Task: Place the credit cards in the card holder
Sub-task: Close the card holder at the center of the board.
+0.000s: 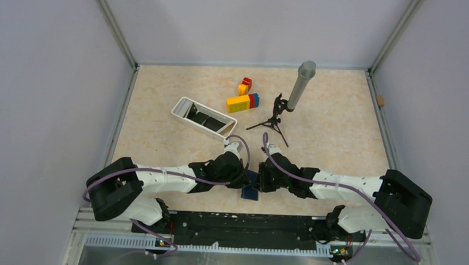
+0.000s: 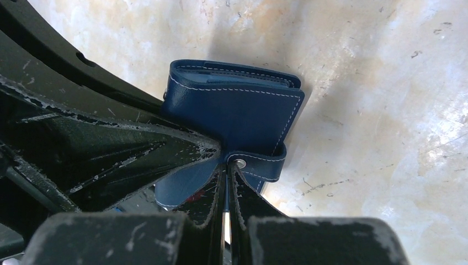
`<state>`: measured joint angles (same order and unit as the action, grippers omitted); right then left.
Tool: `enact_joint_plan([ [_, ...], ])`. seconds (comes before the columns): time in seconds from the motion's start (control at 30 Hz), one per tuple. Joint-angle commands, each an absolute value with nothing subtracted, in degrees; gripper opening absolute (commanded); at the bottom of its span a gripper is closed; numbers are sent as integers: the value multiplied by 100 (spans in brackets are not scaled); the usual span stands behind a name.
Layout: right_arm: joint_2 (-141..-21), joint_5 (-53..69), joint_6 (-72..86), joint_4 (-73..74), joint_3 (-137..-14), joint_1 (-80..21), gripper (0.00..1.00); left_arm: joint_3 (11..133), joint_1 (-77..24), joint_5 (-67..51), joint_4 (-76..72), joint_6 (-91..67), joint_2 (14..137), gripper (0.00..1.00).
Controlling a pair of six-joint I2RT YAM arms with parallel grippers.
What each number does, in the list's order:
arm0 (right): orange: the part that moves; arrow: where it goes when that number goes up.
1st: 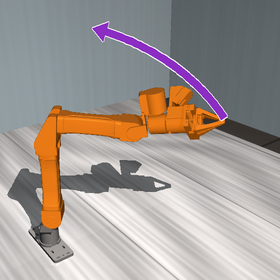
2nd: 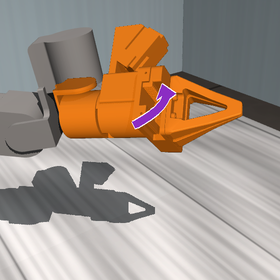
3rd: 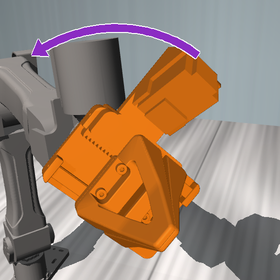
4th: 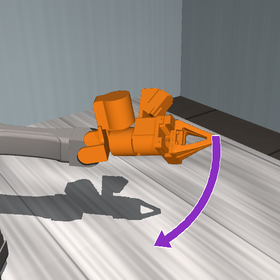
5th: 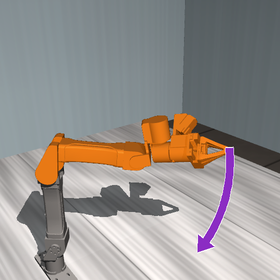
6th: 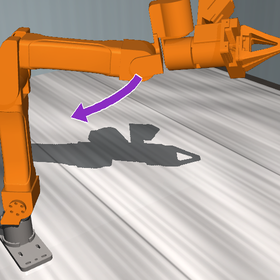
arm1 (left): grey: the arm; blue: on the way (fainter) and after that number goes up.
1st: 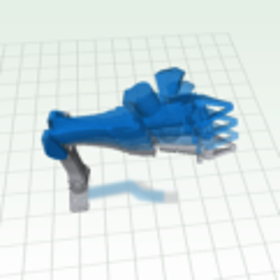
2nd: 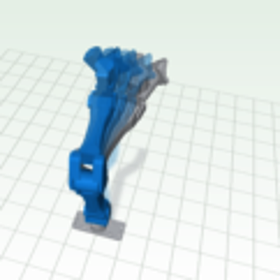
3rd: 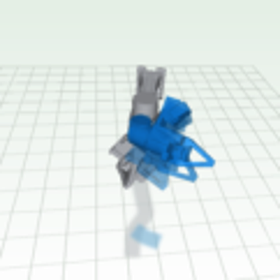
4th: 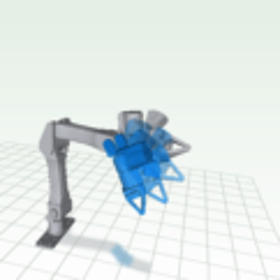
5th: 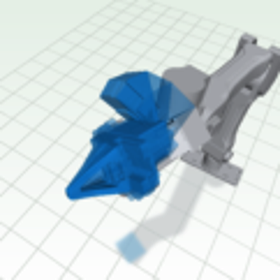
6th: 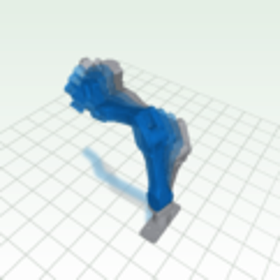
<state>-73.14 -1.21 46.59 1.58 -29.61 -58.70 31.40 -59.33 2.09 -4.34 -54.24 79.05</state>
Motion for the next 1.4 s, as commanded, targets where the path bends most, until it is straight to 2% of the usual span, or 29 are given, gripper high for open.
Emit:
enact_joint_plan([
  [0.0,-7401,-18,4674,-259,-2892,-5818,0,2857,-5931,334,677,-4976,8151,0],
  [1.37,-7634,354,4900,-637,-1996,-4924,0,2711,-5821,134,545,-4908,8034,0],
])
